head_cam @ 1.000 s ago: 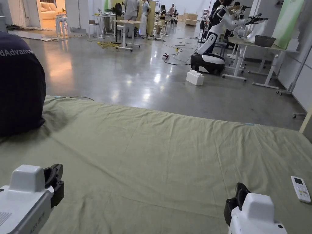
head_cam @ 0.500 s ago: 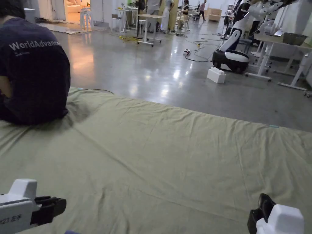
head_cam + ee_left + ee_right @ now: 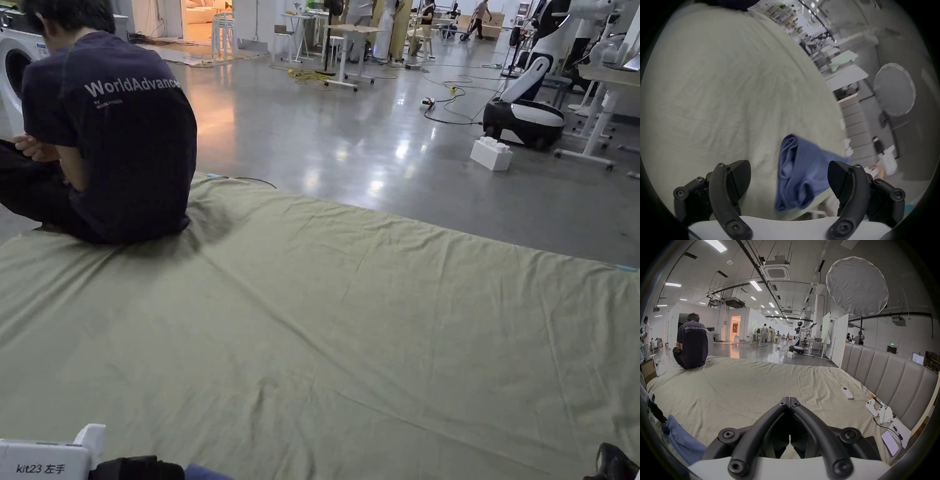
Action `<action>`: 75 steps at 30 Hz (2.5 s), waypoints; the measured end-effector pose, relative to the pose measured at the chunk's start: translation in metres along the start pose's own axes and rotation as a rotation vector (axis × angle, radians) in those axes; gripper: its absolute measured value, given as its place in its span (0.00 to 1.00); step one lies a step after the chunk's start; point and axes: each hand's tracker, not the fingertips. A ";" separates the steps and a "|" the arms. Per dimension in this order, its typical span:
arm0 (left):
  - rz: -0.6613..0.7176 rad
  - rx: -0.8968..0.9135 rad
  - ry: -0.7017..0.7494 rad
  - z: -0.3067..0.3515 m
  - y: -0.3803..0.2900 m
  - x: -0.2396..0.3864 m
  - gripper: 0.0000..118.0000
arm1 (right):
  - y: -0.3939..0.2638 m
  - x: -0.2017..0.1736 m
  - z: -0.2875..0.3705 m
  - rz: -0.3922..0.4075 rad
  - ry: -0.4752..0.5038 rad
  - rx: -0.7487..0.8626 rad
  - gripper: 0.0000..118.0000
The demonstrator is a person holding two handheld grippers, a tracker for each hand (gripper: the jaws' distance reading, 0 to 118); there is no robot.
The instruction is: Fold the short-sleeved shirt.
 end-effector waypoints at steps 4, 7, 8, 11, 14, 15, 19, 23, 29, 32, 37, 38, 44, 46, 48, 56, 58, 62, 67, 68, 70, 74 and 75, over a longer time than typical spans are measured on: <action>0.145 -0.064 -0.121 -0.019 -0.004 -0.006 0.82 | -0.006 0.000 0.001 0.012 -0.004 -0.020 0.00; 0.091 -0.109 -0.145 -0.034 -0.008 0.000 0.76 | -0.009 0.000 0.002 0.007 -0.011 -0.037 0.00; 0.080 -0.117 -0.130 -0.037 -0.009 0.003 0.72 | -0.010 0.000 0.002 0.007 -0.012 -0.042 0.00; 0.057 -0.137 -0.106 -0.046 -0.004 -0.011 0.54 | -0.012 0.000 0.001 0.002 -0.013 -0.051 0.00; 0.006 -0.207 -0.017 -0.058 -0.015 -0.004 0.15 | -0.012 -0.001 0.001 0.002 -0.004 -0.054 0.00; -0.030 -0.207 0.018 -0.059 -0.018 -0.005 0.13 | -0.012 -0.002 0.001 0.004 -0.001 -0.053 0.00; 0.033 -0.160 -0.017 -0.057 -0.016 -0.015 0.09 | -0.011 -0.003 0.002 0.005 0.007 -0.052 0.00; -0.077 -0.153 0.063 -0.052 -0.015 0.014 0.08 | -0.011 -0.002 0.001 0.001 0.012 -0.053 0.00; -0.113 -0.140 0.106 -0.031 0.007 0.040 0.06 | -0.008 0.000 0.001 -0.006 0.018 -0.041 0.00; -0.102 -0.116 0.149 -0.011 0.019 0.048 0.06 | -0.007 0.001 0.001 -0.010 0.020 -0.035 0.00; -0.133 -0.070 0.319 0.026 0.031 0.068 0.07 | -0.006 0.005 0.002 -0.020 0.025 -0.026 0.00; -0.164 -0.069 0.383 0.032 0.033 0.071 0.07 | -0.006 0.005 0.002 -0.022 0.027 -0.024 0.00; -0.220 -0.071 0.575 0.034 0.013 0.113 0.06 | -0.007 0.006 0.001 -0.036 0.045 -0.017 0.00; -0.217 -0.073 0.571 0.029 0.006 0.127 0.06 | -0.008 0.006 0.001 -0.042 0.051 -0.017 0.00; -0.219 -0.088 0.533 0.023 -0.003 0.145 0.06 | -0.008 0.007 0.001 -0.045 0.056 -0.017 0.00; -0.247 -0.128 0.342 0.010 -0.010 0.180 0.06 | -0.013 0.017 0.000 -0.064 0.063 -0.018 0.00; -0.256 -0.143 0.334 -0.007 -0.014 0.189 0.06 | -0.015 0.020 0.000 -0.073 0.063 -0.021 0.00; -0.270 -0.198 0.349 -0.032 -0.021 0.181 0.06 | -0.021 0.026 0.000 -0.109 0.061 -0.044 0.00; -0.305 -0.311 0.412 -0.145 -0.081 0.222 0.06 | -0.025 0.034 0.003 -0.113 0.055 -0.050 0.00; -0.290 -0.316 0.431 -0.156 -0.087 0.219 0.06 | -0.025 0.036 0.004 -0.112 0.053 -0.051 0.00; -0.265 -0.338 0.452 -0.182 -0.091 0.211 0.06 | -0.025 0.040 0.007 -0.111 0.046 -0.051 0.00; -0.260 -0.346 0.521 -0.209 -0.100 0.203 0.06 | -0.026 0.046 0.012 -0.108 0.034 -0.053 0.00; -0.266 -0.361 0.535 -0.214 -0.103 0.201 0.07 | -0.026 0.047 0.013 -0.106 0.030 -0.054 0.00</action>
